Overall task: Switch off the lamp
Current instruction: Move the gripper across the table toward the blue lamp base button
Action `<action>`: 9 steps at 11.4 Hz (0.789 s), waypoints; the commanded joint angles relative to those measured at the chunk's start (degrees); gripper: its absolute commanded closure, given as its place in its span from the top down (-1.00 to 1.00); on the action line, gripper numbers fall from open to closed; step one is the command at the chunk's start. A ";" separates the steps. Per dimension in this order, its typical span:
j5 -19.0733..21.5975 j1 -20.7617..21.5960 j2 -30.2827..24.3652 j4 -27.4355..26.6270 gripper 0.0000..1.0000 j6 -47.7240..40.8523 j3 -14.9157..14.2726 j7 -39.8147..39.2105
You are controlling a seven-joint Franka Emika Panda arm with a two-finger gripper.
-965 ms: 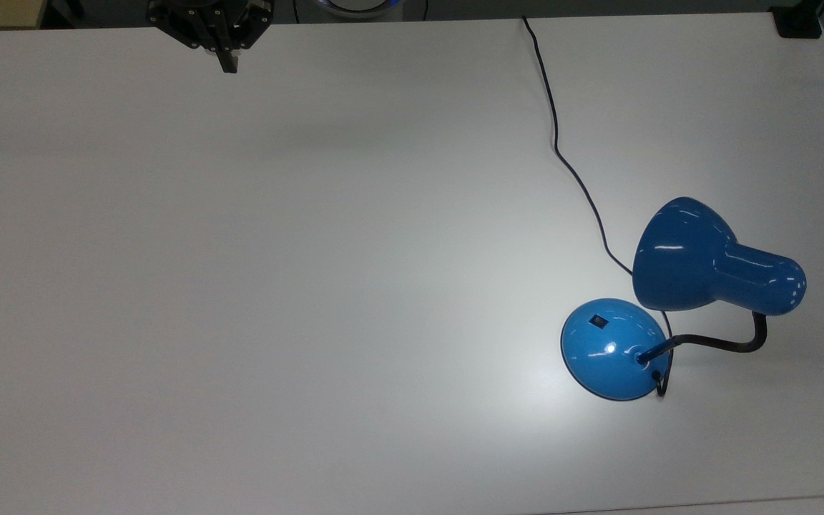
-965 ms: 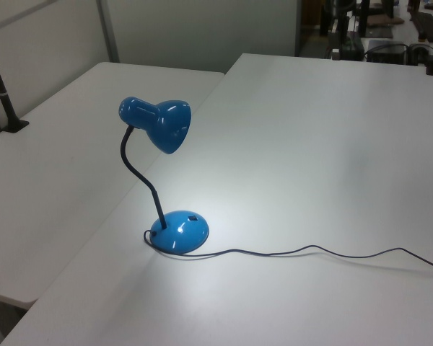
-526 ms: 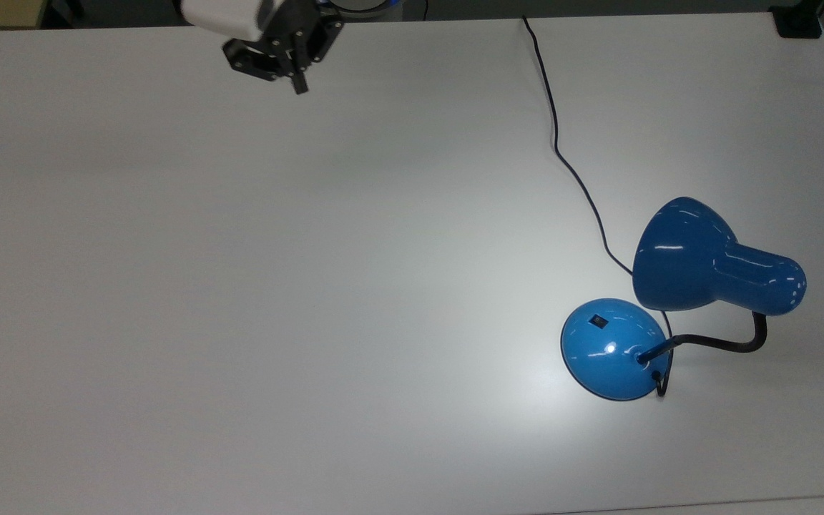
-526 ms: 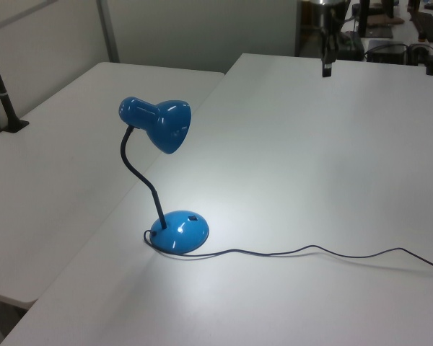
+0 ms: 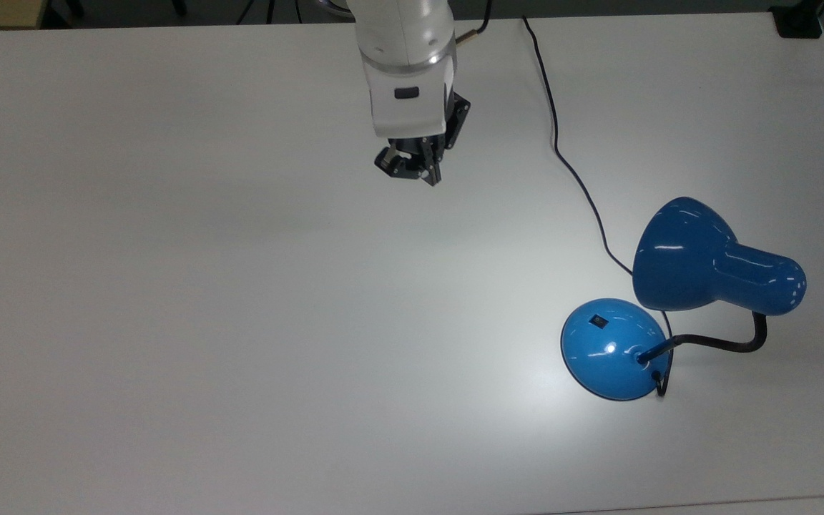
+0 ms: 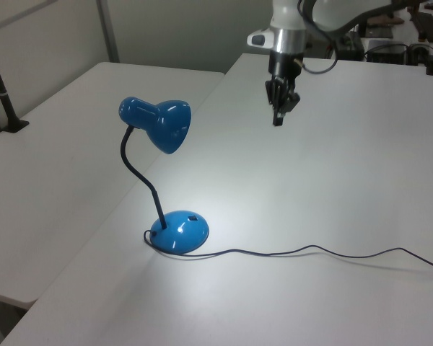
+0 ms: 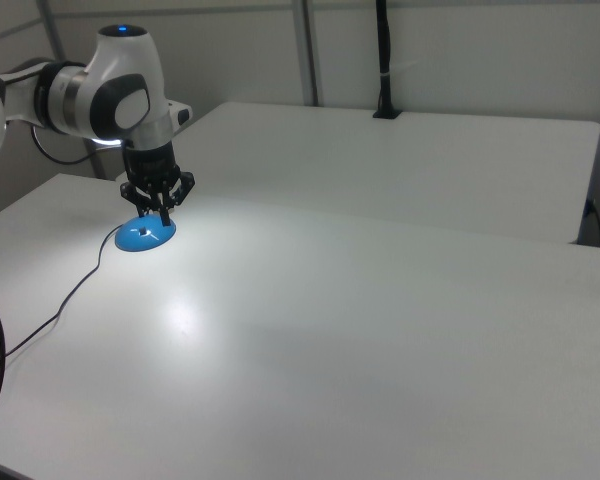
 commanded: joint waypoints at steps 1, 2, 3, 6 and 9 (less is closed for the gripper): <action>2.03 4.25 4.22 0.22 -1.00 7.91 -1.16 0.06; 1.95 4.52 5.27 0.22 -1.00 10.37 -0.72 0.42; 1.95 5.48 6.15 0.22 -1.00 12.22 -0.54 1.04; 1.77 6.89 9.93 3.11 -1.00 16.89 -0.54 3.24; 1.86 8.99 13.01 3.21 -1.00 23.91 -0.54 3.50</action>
